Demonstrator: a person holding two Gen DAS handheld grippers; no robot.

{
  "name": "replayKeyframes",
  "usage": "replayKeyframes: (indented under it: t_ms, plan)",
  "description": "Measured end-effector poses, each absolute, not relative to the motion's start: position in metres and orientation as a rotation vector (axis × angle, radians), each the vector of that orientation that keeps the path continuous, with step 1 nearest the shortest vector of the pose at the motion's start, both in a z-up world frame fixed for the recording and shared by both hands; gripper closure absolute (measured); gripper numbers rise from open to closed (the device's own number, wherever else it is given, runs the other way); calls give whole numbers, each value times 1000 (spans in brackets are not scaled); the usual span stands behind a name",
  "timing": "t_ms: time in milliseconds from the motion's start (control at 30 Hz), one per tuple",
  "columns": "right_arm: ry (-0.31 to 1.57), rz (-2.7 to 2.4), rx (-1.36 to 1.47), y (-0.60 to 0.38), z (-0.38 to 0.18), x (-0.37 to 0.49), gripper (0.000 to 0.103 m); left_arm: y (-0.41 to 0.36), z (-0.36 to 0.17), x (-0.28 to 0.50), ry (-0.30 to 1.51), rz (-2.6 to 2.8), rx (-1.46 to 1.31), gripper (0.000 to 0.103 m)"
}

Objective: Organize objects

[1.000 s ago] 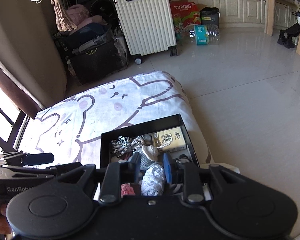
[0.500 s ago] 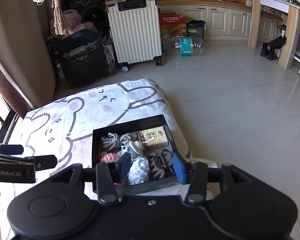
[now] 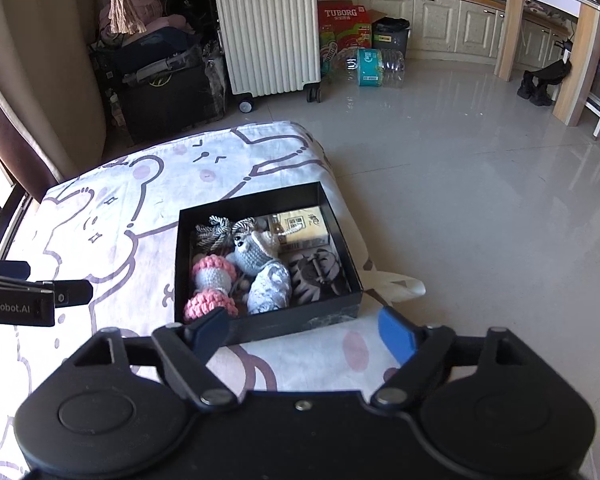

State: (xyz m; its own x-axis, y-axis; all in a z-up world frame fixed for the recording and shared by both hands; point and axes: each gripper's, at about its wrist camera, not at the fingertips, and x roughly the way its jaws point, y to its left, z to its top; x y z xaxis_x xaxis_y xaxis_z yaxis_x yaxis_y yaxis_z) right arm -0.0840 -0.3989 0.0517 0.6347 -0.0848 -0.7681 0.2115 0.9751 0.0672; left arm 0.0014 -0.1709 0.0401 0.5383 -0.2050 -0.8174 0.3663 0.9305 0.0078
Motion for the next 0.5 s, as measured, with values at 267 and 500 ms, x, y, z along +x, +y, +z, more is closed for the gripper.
replayKeyframes:
  t_ms: [267, 500]
  plan:
    - [885, -221, 134, -397, 46, -83, 6, -175, 40, -5, 922, -367, 204, 0]
    - [895, -236, 131, -395, 43, -82, 4, -175, 37, -5, 936, -367, 203, 0]
